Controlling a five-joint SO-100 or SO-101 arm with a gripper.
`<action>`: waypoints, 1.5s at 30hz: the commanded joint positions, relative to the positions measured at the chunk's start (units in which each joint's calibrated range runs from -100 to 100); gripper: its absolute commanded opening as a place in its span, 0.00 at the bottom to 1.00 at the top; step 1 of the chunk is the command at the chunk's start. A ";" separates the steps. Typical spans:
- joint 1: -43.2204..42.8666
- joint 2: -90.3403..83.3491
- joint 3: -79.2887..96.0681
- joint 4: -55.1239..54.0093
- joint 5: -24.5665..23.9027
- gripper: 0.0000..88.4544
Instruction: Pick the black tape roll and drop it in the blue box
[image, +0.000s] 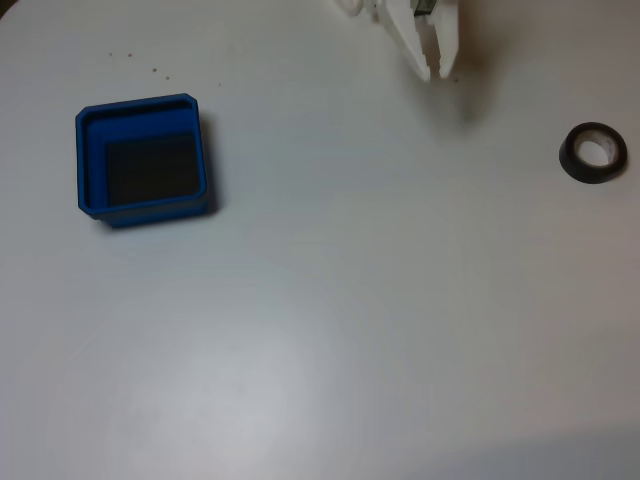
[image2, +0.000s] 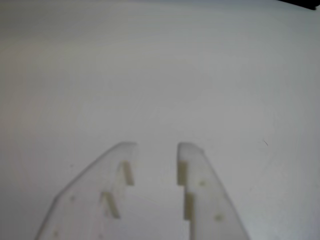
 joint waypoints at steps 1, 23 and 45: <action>0.32 -3.23 0.81 -0.58 0.29 0.02; 0.32 -3.23 0.81 -0.58 0.29 0.02; -11.11 -3.23 0.99 -0.33 -0.14 0.02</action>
